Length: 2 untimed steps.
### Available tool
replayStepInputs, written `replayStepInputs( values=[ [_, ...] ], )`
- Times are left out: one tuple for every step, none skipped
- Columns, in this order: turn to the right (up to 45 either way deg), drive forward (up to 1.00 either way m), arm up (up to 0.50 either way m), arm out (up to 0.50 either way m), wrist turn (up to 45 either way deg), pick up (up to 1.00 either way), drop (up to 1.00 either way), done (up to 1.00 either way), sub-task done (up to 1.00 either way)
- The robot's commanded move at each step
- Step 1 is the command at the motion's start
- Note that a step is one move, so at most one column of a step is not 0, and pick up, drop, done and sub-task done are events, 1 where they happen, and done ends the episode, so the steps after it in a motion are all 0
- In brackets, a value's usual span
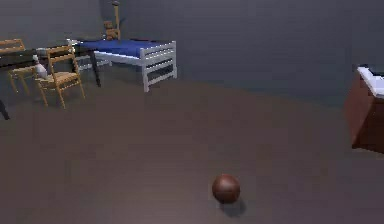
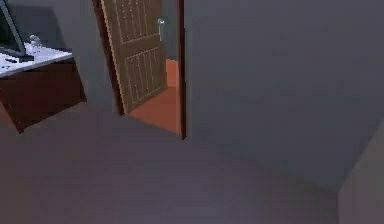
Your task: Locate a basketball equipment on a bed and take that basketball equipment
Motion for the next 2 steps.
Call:
replayStepInputs(
  values=[
    [30.0,0.00,0.00,0.00,0.0,0.00,0.00,0.00,0.00],
    [0.0,0.25,0.00,0.00,0.0,0.00,0.00,0.00,0.00]
  ],
)
